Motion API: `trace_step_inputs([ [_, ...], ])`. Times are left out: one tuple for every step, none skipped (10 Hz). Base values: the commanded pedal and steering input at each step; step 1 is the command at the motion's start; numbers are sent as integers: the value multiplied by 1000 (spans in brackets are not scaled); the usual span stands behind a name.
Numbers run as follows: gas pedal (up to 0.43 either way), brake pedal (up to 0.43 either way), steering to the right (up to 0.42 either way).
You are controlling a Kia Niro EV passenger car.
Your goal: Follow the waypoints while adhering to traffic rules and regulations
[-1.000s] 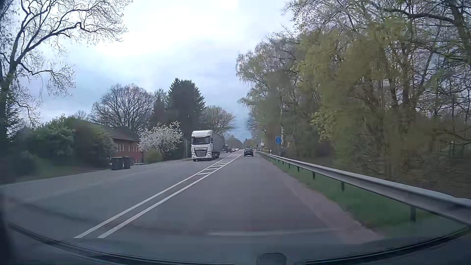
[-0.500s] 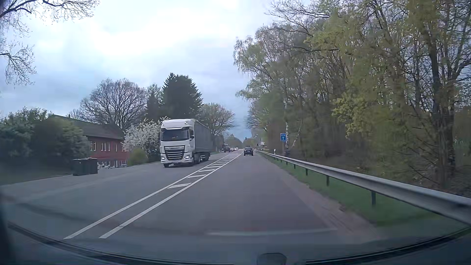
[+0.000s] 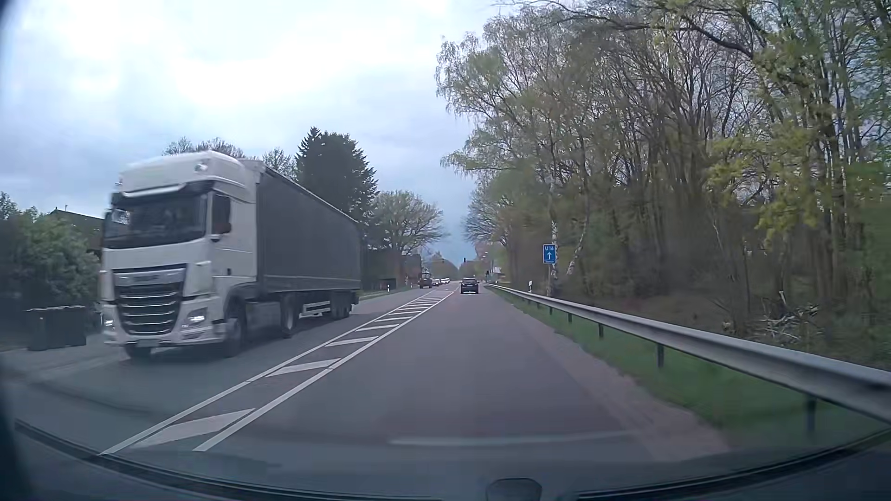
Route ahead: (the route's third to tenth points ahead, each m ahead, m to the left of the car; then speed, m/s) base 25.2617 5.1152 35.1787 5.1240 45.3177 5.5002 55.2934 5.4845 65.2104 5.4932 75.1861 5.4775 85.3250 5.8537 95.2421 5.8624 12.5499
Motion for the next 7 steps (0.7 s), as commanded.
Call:
trace_step_inputs([
  [169, 0, -3],
  [169, 0, -3],
  [169, 0, -3],
  [177, 6, -3],
  [177, 0, -3],
  [177, 0, -3],
  [177, 0, -3],
])
